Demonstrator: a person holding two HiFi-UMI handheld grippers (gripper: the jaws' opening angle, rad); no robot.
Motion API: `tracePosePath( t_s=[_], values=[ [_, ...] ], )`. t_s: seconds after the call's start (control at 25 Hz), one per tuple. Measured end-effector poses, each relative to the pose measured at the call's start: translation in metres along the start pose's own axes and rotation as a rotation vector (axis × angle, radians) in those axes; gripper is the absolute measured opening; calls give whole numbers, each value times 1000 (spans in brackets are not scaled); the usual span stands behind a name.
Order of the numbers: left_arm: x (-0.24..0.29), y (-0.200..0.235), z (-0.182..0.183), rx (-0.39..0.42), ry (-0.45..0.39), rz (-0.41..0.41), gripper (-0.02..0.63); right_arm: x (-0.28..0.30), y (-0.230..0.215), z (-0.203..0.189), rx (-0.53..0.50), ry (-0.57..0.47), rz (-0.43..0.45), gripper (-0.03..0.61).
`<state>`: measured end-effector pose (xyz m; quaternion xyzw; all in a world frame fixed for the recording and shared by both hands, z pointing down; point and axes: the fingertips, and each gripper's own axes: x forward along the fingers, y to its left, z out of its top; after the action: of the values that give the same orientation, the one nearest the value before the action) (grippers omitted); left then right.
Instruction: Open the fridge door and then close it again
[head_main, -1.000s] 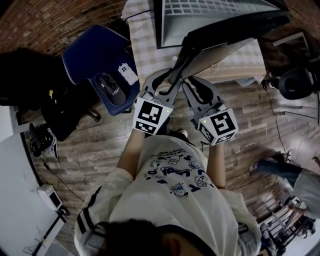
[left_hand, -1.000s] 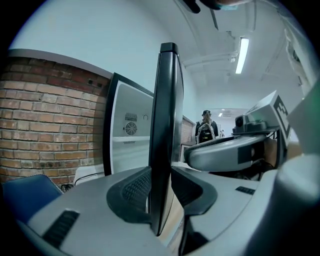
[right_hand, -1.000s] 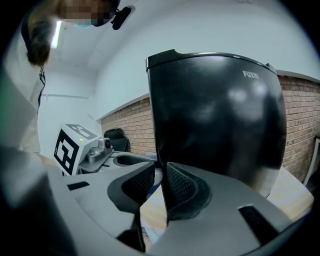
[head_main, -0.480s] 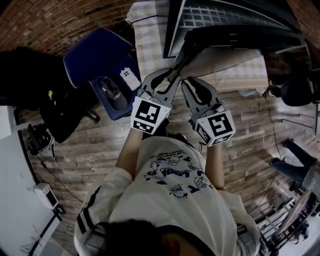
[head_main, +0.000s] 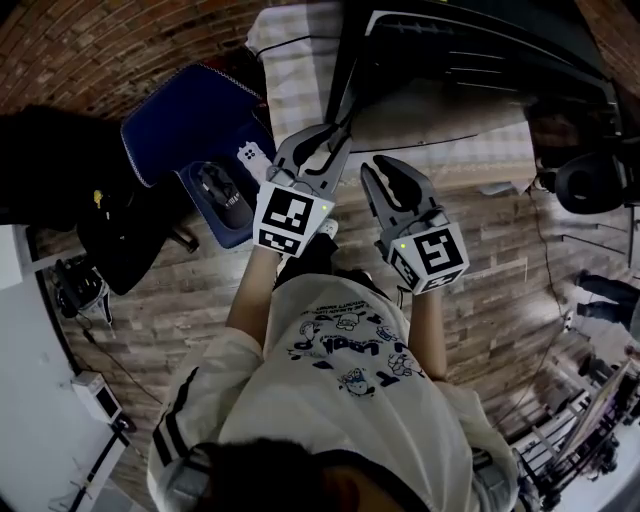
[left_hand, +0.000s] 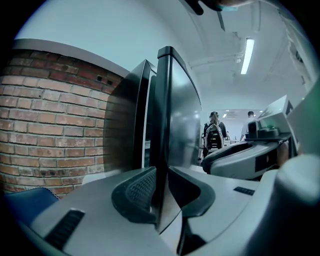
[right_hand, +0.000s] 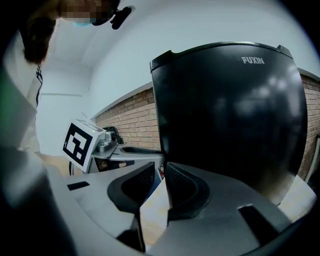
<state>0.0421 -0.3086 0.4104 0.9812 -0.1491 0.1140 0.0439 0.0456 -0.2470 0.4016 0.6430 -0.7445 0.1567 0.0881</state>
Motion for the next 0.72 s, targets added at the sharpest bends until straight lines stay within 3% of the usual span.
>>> tracePosePath(
  t_s=[0.72],
  values=[
    [21, 26, 6, 3, 0, -14, 89, 16, -16, 3, 18, 9, -44, 89]
  ],
)
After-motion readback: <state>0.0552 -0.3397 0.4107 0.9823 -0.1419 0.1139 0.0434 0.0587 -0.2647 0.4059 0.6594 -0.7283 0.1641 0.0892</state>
